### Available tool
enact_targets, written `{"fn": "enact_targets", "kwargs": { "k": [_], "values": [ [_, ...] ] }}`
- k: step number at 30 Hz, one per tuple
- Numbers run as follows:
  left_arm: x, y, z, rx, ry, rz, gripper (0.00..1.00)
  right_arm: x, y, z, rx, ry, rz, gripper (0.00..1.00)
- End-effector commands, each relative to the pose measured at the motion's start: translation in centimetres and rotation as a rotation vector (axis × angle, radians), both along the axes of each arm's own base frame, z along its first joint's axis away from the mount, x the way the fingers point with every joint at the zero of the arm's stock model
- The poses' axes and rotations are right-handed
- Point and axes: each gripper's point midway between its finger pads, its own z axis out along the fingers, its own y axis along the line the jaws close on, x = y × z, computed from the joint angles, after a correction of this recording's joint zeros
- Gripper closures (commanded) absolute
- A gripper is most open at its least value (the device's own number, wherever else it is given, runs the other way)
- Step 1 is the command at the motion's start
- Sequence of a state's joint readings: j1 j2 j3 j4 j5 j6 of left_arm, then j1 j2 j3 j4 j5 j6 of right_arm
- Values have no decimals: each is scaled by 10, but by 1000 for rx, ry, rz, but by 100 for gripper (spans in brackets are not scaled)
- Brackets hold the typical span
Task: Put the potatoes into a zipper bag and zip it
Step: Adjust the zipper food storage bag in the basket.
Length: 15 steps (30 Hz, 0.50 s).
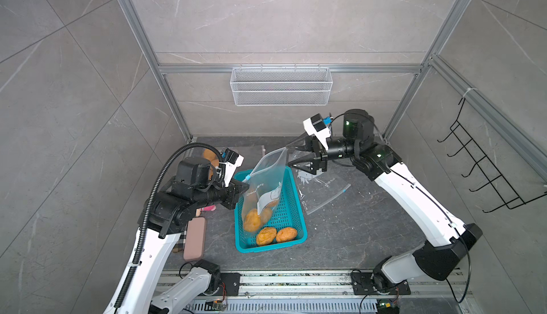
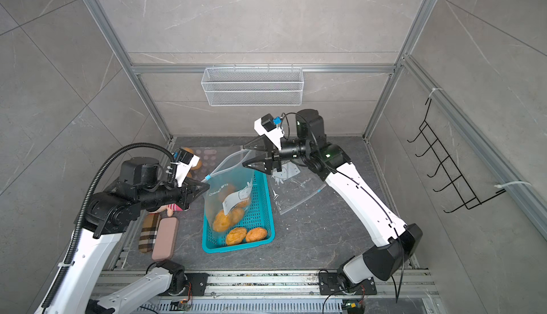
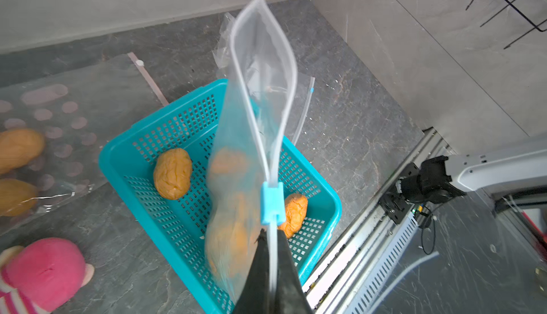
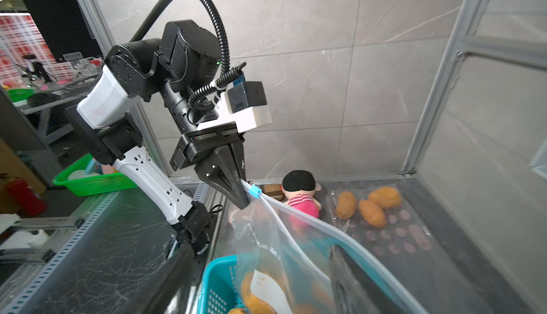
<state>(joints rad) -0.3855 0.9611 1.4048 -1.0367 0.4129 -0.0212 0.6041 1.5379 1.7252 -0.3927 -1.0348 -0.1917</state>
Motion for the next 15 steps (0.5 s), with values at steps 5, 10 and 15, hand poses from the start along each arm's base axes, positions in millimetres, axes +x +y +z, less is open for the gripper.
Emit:
{"fn": "enact_targets", "kwargs": {
  "k": [5, 10, 15],
  "values": [
    [-12, -18, 3, -77, 18, -121, 100, -31, 37, -30, -69, -104, 195, 30],
    [-13, -20, -1, -81, 32, -130, 100, -37, 52, -41, -69, -172, 274, 35],
    [-13, -21, -3, -82, 38, -135, 100, -37, 65, -56, -126, -179, 327, 38]
  ]
}}
